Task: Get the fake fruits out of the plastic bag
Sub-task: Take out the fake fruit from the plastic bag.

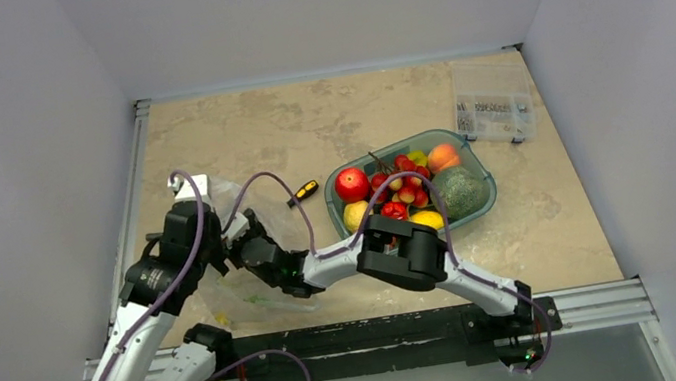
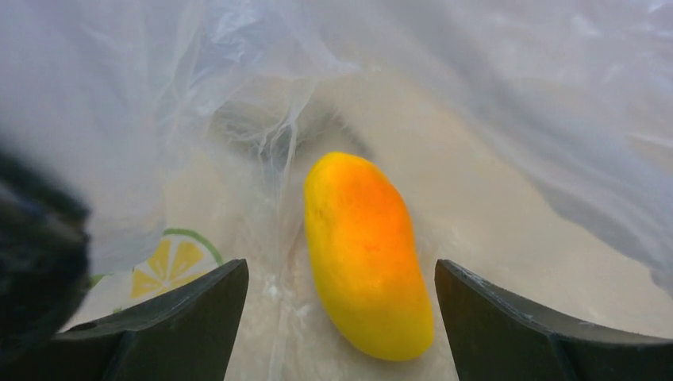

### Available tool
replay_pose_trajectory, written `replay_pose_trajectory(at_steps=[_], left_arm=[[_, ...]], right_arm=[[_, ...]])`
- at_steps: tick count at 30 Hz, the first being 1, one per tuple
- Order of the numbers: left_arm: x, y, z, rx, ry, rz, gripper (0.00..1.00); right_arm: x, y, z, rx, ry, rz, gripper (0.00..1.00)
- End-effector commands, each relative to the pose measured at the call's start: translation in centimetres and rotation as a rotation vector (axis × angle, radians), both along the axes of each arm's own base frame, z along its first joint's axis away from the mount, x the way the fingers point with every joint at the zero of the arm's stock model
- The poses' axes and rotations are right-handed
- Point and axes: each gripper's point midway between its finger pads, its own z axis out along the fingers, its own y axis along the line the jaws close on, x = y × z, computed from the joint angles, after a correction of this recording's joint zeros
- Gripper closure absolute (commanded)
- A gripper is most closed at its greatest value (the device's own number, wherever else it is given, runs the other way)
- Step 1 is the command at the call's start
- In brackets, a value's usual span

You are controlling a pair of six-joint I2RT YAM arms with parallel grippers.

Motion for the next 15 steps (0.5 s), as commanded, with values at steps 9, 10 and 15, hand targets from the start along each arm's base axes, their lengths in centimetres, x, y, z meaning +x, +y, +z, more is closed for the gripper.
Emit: replay_pose_trajectory(at_steps=[9,10,15], left_arm=[[-0.4,-4.7,2.4,-0.174,-0.063,-0.197,1.0],[-0.5,-4.6,2.3,-0.171,-0.064,-0.194,1.0],[-0.4,-4.6,2.3,-0.168,-0.065,-0.188,1.0]], right_arm=[[3.5,-1.0,-4.9,-0.117,0.01,-0.077,0.26],[3.6,-1.3,-4.9,-0.118,0.01,-0.08,0.29],[3.4,-2.2,-1.7,-0.074,-0.044,-0.077,0.51]])
